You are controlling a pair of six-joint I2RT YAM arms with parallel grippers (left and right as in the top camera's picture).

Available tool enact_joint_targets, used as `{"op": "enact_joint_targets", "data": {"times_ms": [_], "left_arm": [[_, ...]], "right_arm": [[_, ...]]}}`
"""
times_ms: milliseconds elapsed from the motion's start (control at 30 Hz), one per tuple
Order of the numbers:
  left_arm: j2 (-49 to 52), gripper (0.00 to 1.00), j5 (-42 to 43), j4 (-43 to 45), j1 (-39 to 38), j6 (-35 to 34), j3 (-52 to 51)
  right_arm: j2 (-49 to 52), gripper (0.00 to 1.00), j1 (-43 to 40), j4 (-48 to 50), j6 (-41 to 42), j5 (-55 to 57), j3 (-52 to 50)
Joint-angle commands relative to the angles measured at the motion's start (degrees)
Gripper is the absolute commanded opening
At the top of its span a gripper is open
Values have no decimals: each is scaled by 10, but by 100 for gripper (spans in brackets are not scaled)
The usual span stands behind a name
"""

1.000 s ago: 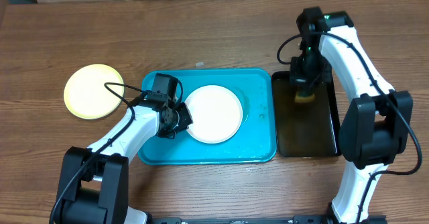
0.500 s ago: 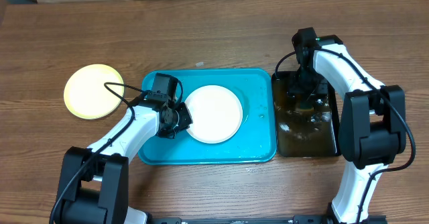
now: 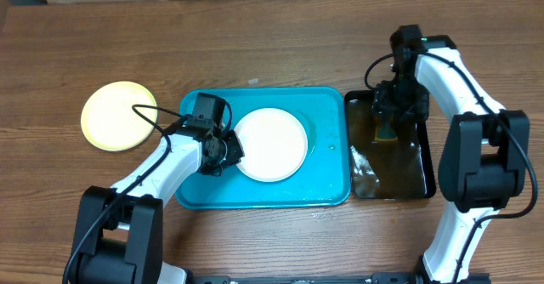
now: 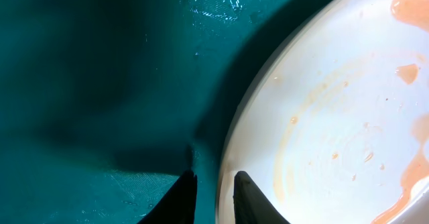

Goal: Clean dirty plates on tray and stack at the side
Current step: 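Return the sponge to the black tray and release it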

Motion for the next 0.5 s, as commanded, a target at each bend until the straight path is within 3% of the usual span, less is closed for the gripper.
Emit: {"op": "enact_joint_targets", "data": {"times_ms": [0, 233, 367, 467], "left_arm": [[5, 22, -6, 0, -4, 3, 4], [5, 22, -6, 0, -4, 3, 4], [5, 22, -6, 0, -4, 3, 4], [5, 23, -8, 0, -4, 3, 4]], "right_arm": [[-15, 73, 1, 9, 0, -18, -17], [-15, 73, 4, 96, 0, -18, -92], [-15, 59, 4, 123, -1, -23, -106], [-16, 76, 3, 85, -32, -66, -80]]}}
